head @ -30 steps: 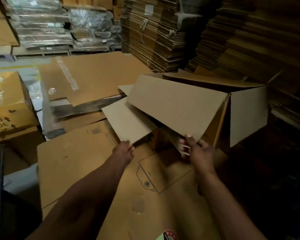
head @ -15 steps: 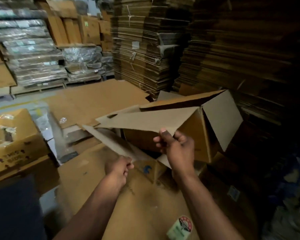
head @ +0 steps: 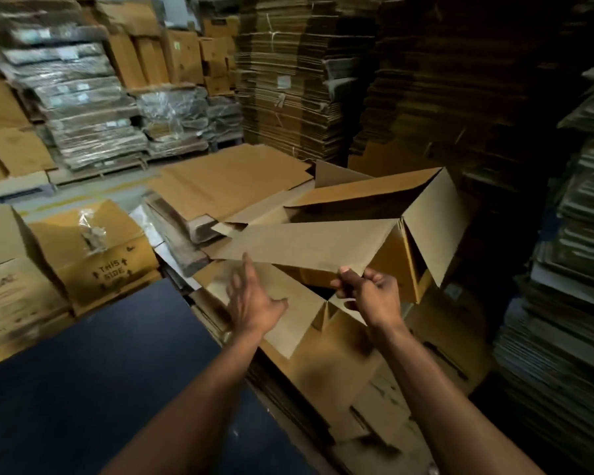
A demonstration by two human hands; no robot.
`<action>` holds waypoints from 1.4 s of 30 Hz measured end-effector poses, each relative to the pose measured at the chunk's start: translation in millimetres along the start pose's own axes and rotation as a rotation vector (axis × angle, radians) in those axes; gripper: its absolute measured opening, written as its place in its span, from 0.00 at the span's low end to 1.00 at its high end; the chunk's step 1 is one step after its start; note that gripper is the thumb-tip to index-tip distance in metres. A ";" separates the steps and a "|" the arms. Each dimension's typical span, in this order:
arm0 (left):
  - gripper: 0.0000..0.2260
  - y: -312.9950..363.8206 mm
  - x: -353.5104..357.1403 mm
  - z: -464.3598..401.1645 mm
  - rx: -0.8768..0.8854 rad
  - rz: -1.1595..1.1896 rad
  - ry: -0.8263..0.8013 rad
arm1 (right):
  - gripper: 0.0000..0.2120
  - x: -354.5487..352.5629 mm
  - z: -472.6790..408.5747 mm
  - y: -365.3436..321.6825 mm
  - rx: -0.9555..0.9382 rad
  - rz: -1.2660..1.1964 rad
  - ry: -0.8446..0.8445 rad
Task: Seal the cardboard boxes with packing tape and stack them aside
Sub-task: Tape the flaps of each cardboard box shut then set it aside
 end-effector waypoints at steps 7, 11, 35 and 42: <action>0.38 85.6 11.1 -14.7 0.513 -0.493 0.006 | 0.12 1.5 -10.6 2.1 -0.123 -0.048 -0.016; 0.24 119.0 -9.4 -30.6 0.648 -0.370 0.165 | 0.30 -20.6 -42.6 40.1 -0.069 -0.057 0.072; 0.20 64.7 -300.7 171.8 1.333 -0.188 0.406 | 0.69 184.2 112.0 13.3 -0.089 -0.341 0.393; 0.19 -26.1 -366.6 209.1 1.320 -0.294 0.414 | 0.58 266.7 198.3 66.6 -0.021 -0.337 0.194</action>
Point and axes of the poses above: each hand's wrist, its own z-axis away from the middle knuckle, its own x-axis out of the palm, y = z × x, the point moved 7 cm from there along -z, towards the middle knuckle, and after that the axes turned 3 degrees about -y, right-handed, at the moved point
